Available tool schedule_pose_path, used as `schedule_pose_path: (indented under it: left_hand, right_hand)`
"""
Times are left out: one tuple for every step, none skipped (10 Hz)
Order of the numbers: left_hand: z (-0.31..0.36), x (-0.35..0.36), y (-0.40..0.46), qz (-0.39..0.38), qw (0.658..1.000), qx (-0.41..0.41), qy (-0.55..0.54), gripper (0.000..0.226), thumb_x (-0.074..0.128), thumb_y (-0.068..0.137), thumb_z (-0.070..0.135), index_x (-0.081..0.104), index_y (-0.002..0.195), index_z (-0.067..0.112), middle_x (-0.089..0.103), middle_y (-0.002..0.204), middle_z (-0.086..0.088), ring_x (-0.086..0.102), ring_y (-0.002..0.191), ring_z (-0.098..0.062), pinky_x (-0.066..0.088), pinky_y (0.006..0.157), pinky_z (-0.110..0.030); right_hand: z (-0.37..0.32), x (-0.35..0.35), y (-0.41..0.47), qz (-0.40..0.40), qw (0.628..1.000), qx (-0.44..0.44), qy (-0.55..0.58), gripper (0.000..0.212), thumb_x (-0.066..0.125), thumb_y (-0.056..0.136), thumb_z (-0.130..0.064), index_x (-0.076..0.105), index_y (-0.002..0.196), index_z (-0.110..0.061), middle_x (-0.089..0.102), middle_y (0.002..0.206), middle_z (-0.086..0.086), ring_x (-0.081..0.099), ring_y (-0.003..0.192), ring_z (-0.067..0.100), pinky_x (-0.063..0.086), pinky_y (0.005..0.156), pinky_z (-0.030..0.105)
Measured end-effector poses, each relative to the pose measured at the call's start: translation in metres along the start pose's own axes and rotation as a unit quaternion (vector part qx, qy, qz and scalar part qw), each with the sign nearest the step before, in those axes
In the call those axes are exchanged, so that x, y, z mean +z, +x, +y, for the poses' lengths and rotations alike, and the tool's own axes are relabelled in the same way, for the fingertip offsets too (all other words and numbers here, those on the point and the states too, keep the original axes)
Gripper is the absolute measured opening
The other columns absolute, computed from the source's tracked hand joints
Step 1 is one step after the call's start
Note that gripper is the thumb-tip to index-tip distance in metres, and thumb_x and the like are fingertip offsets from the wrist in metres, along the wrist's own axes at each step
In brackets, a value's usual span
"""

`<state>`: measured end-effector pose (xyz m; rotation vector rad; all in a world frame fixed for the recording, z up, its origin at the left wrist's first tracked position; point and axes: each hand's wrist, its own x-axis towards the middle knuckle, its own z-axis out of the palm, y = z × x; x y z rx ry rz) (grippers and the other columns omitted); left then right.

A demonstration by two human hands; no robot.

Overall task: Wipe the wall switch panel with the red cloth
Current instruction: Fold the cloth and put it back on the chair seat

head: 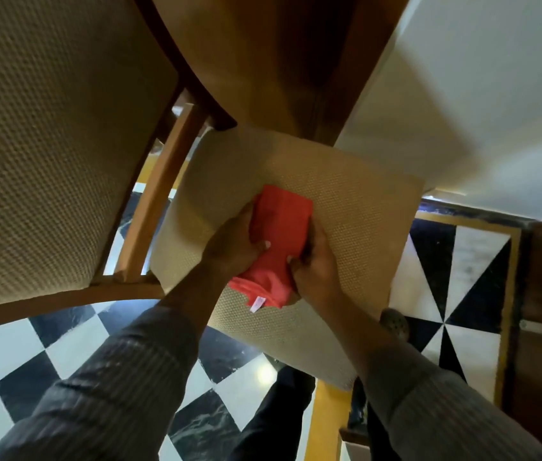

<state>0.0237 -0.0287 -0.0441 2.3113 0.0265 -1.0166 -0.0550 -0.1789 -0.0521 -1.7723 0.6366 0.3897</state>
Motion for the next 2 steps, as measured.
schedule_pose_path:
  left_hand:
    - [0.005,0.005,-0.006,-0.004,0.999,-0.010,0.042,0.104,0.072,0.091,0.039,-0.002,0.164,0.031,0.040,0.161,-0.014,0.046,0.142,-0.038,0.042,0.114,-0.054]
    - [0.015,0.000,-0.019,-0.001,0.992,-0.039,0.121,0.103,0.068,0.092,0.048,-0.004,0.164,0.029,0.045,0.150,-0.020,0.054,0.132,-0.042,0.048,0.107,-0.058]
  right_hand:
    - [0.000,-0.010,-0.004,0.004,1.000,-0.007,-0.013,0.070,0.066,0.084,0.005,0.038,0.147,-0.005,0.059,0.132,0.019,0.061,0.118,0.033,0.053,0.095,0.053]
    - [-0.017,-0.036,-0.005,0.007,0.999,-0.011,-0.044,0.067,0.077,0.078,-0.005,0.047,0.139,-0.004,0.063,0.125,0.018,0.062,0.113,0.035,0.054,0.091,0.053]
